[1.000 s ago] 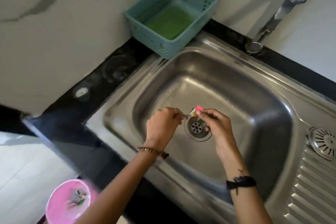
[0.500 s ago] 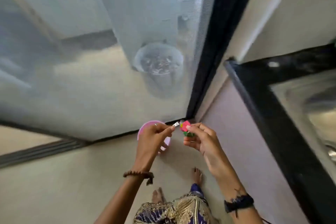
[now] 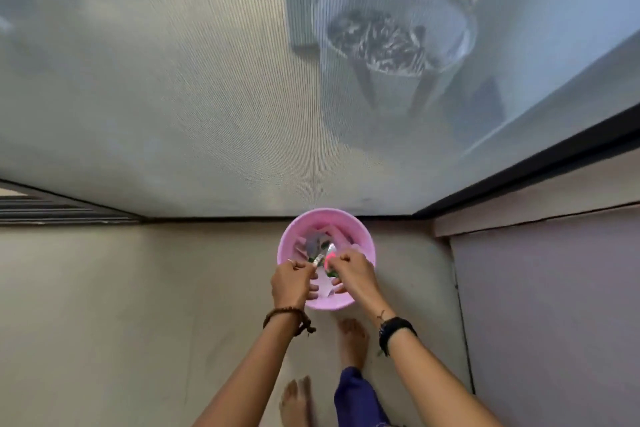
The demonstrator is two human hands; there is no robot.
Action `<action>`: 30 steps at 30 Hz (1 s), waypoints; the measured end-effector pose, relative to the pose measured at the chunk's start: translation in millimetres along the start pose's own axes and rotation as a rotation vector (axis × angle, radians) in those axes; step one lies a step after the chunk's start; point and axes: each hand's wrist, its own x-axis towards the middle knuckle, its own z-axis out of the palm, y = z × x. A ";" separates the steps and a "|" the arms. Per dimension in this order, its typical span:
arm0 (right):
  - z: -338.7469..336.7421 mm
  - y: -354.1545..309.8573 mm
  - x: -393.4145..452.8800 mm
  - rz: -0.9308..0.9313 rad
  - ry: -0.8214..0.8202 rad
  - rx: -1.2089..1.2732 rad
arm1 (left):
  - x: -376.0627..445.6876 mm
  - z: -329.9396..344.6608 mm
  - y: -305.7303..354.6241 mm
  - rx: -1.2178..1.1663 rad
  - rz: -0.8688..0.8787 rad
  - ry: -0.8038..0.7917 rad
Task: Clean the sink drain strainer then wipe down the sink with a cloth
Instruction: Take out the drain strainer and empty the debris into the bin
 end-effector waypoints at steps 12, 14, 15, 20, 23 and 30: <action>5.0 30.8 44.3 0.184 0.054 0.330 | 39.6 38.1 -20.5 -0.303 -0.215 -0.137; -17.7 -3.3 -9.3 0.219 0.080 0.554 | -15.9 29.9 12.3 -0.427 -0.226 -0.179; -28.1 -18.7 -35.9 0.220 0.086 0.648 | -43.6 26.6 26.6 -0.476 -0.220 -0.211; -112.4 -105.2 -216.4 0.090 -0.037 1.105 | -226.3 5.3 115.7 -0.474 -0.112 -0.518; -168.2 -132.3 -330.5 -0.111 -0.061 1.250 | -339.0 4.4 155.8 -0.450 -0.032 -0.744; -280.4 -98.3 -509.0 -0.494 0.225 1.403 | -525.5 85.4 170.2 -0.163 0.072 -1.153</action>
